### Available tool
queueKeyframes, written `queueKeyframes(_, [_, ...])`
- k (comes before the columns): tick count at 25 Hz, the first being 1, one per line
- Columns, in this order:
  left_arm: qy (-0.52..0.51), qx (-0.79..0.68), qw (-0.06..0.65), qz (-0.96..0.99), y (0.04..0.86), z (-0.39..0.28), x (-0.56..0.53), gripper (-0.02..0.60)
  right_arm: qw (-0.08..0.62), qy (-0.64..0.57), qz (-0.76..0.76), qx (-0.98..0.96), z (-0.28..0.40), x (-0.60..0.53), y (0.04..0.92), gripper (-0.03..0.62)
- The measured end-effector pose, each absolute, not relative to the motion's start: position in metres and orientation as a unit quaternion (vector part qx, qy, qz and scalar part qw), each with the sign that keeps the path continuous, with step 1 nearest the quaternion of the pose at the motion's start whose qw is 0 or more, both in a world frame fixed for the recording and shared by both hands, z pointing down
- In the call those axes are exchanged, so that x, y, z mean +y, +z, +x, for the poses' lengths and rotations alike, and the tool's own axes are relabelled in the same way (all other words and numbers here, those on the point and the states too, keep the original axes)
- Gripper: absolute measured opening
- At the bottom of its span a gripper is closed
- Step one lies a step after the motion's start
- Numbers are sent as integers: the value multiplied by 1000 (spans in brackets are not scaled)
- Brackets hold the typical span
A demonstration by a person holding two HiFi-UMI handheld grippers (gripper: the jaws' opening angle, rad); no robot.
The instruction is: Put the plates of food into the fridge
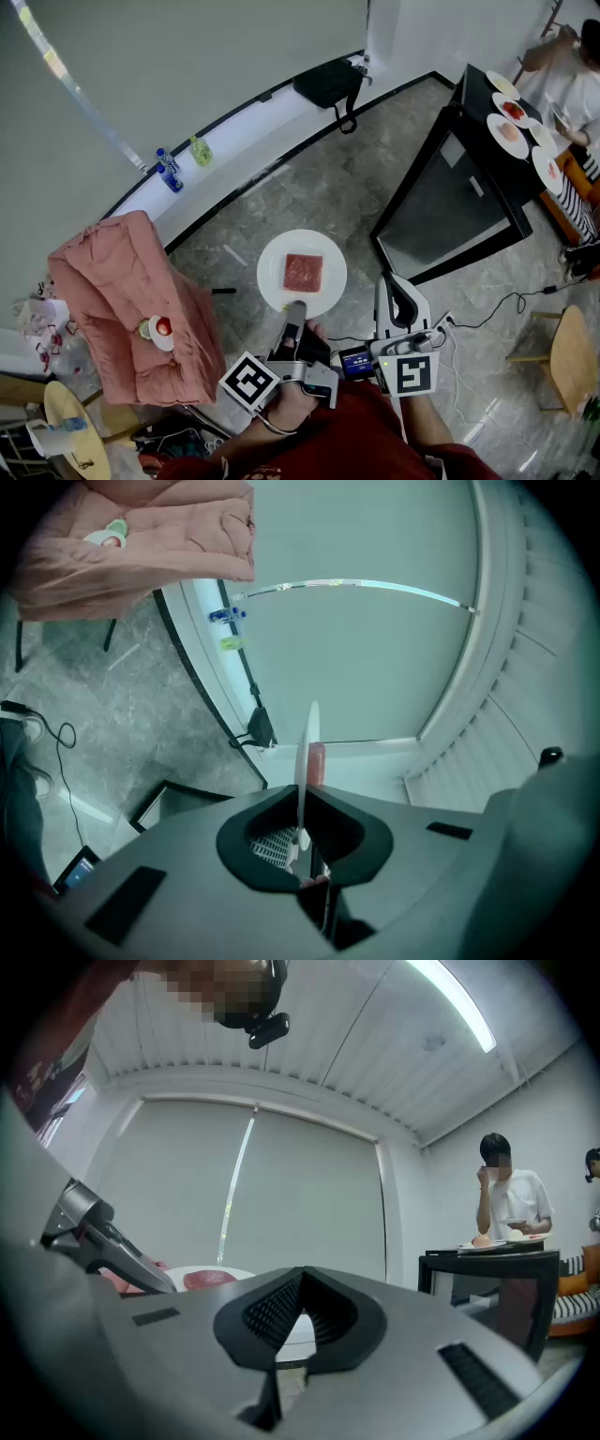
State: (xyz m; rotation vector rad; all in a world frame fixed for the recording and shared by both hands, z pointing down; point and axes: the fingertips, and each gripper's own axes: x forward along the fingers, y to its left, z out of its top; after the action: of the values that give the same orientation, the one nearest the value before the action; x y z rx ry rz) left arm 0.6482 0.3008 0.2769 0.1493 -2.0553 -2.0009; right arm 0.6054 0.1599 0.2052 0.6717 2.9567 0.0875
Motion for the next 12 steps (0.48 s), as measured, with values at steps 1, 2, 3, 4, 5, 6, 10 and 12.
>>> queueKeyframes(1, [-690,-710,134,51,277,649,300,17,53,26,221,974,606,159,206,11])
queueKeyframes(2, [-689,-710,134,50,277,649,299,17,52,24,221,974,606,158,206,11])
queueKeyframes(3, [-689,-710,133,50,277,649,298,17,51,24,221,974,607,157,207,11])
queueKeyframes(4, [-689,-710,132,50,277,650,297,17,51,24,221,974,607,155,207,11])
queueKeyframes(5, [-690,-710,132,50,277,650,296,17,50,25,222,973,607,154,207,11])
queueKeyframes(6, [-691,-710,131,49,276,651,295,17,50,26,223,973,608,153,207,11])
queueKeyframes(10, [-691,-710,128,46,275,654,288,17,54,23,228,972,609,148,206,11])
queueKeyframes(12, [-690,-711,126,44,275,655,285,17,54,21,230,972,609,145,207,11])
